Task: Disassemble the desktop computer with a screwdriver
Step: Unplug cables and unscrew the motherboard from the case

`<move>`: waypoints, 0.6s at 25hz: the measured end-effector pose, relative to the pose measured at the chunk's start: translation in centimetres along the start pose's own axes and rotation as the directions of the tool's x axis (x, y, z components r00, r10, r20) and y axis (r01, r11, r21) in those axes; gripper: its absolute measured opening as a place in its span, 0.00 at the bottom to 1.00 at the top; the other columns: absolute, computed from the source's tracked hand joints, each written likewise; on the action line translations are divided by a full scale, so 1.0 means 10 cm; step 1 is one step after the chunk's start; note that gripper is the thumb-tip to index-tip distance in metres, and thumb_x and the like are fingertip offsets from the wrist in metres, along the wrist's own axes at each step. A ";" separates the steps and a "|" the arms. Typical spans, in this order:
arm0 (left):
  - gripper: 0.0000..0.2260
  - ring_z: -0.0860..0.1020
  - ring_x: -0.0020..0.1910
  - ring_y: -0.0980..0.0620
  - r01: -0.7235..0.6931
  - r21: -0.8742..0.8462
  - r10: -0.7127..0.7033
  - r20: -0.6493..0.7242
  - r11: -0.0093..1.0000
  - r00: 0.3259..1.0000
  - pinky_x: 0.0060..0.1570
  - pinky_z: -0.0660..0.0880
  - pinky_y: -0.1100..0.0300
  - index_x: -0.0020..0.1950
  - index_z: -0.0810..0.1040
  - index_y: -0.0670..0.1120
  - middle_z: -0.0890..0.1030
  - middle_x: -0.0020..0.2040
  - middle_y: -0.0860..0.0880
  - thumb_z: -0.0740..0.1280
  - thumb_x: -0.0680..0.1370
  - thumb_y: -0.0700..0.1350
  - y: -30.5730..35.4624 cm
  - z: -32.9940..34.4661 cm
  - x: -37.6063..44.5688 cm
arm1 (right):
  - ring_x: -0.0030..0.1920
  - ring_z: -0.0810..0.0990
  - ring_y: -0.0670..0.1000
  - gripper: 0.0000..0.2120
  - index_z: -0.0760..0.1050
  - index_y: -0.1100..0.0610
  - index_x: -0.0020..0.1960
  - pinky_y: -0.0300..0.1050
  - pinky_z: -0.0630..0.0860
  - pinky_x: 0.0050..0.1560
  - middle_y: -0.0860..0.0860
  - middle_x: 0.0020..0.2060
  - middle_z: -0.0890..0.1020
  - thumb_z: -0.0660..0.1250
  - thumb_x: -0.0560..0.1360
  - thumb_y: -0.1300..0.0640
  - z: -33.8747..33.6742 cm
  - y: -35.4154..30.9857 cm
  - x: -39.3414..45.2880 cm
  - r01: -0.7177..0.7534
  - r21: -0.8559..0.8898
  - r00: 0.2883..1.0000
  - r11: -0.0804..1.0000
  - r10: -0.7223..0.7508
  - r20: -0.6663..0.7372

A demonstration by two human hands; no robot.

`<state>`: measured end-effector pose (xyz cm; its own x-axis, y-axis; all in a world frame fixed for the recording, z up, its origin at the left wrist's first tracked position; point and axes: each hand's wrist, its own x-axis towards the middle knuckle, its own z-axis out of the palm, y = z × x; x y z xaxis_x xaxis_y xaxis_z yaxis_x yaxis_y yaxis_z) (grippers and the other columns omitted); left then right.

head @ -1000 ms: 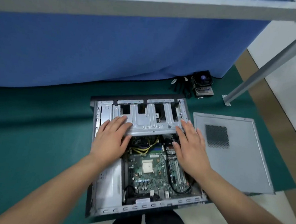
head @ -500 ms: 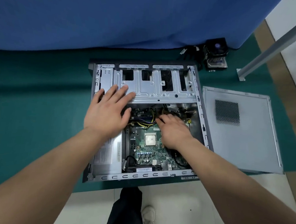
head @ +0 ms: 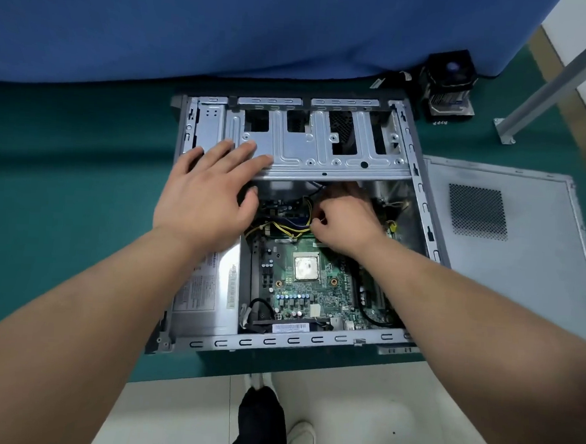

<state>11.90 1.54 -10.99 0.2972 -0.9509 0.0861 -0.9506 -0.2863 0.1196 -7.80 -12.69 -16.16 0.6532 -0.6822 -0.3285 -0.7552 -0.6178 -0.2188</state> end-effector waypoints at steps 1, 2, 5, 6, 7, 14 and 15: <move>0.24 0.58 0.81 0.55 -0.001 -0.003 0.001 -0.002 1.000 1.000 0.79 0.52 0.49 0.79 0.62 0.64 0.64 0.80 0.59 0.52 0.81 0.58 0.00 0.01 0.00 | 0.41 0.80 0.57 0.10 0.74 0.52 0.41 0.48 0.74 0.43 0.49 0.35 0.77 0.64 0.77 0.48 0.01 0.00 0.05 -0.034 0.099 0.999 0.994 0.032 0.021; 0.24 0.58 0.80 0.56 -0.001 -0.005 0.001 -0.006 1.000 1.000 0.79 0.52 0.49 0.79 0.62 0.64 0.64 0.80 0.60 0.52 0.81 0.58 0.00 0.01 0.00 | 0.41 0.80 0.57 0.09 0.75 0.53 0.42 0.47 0.75 0.42 0.50 0.36 0.77 0.65 0.76 0.48 0.03 0.00 0.10 -0.072 0.207 0.997 0.976 0.067 0.032; 0.25 0.58 0.80 0.57 -0.002 -0.011 0.002 -0.016 1.000 1.000 0.78 0.53 0.50 0.79 0.61 0.65 0.64 0.80 0.61 0.52 0.81 0.58 -0.01 0.02 0.01 | 0.50 0.76 0.52 0.13 0.78 0.47 0.60 0.43 0.74 0.53 0.50 0.51 0.74 0.68 0.75 0.51 0.10 0.04 0.20 -0.050 0.359 0.996 0.932 0.075 -0.055; 0.24 0.58 0.80 0.58 -0.002 -0.013 0.002 -0.019 1.000 1.000 0.78 0.52 0.50 0.78 0.61 0.66 0.63 0.80 0.61 0.52 0.81 0.58 -0.02 0.02 0.01 | 0.51 0.75 0.51 0.16 0.78 0.44 0.63 0.43 0.73 0.54 0.50 0.54 0.72 0.67 0.76 0.52 0.13 0.07 0.21 -0.029 0.398 0.994 0.917 0.068 -0.085; 0.24 0.58 0.80 0.58 -0.002 -0.013 0.002 -0.022 1.000 1.000 0.78 0.52 0.51 0.78 0.61 0.66 0.63 0.80 0.62 0.52 0.81 0.58 -0.02 0.03 0.01 | 0.50 0.76 0.51 0.17 0.77 0.41 0.64 0.43 0.73 0.53 0.50 0.56 0.72 0.66 0.77 0.53 0.15 0.08 0.21 -0.022 0.439 0.992 0.898 0.073 -0.099; 0.25 0.58 0.80 0.59 -0.002 -0.012 0.001 -0.041 1.000 0.999 0.77 0.51 0.52 0.78 0.62 0.67 0.63 0.79 0.64 0.54 0.80 0.56 -0.01 0.02 0.02 | 0.54 0.76 0.55 0.19 0.79 0.39 0.65 0.38 0.71 0.57 0.54 0.65 0.76 0.67 0.80 0.58 0.26 0.16 0.30 0.015 0.369 0.982 0.929 0.056 -0.180; 0.24 0.58 0.80 0.59 -0.003 -0.013 0.003 -0.043 1.000 0.999 0.77 0.51 0.52 0.78 0.62 0.67 0.63 0.79 0.64 0.54 0.80 0.55 -0.01 0.02 0.02 | 0.54 0.76 0.55 0.17 0.79 0.39 0.64 0.39 0.72 0.58 0.54 0.64 0.76 0.68 0.80 0.57 0.27 0.17 0.32 0.025 0.359 0.979 0.933 0.050 -0.199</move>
<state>12.07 1.37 -11.15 0.2983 -0.9458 0.1285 -0.9504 -0.2818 0.1318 -7.12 -14.82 -20.02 0.6120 -0.7765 -0.1499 -0.7078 -0.4533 -0.5418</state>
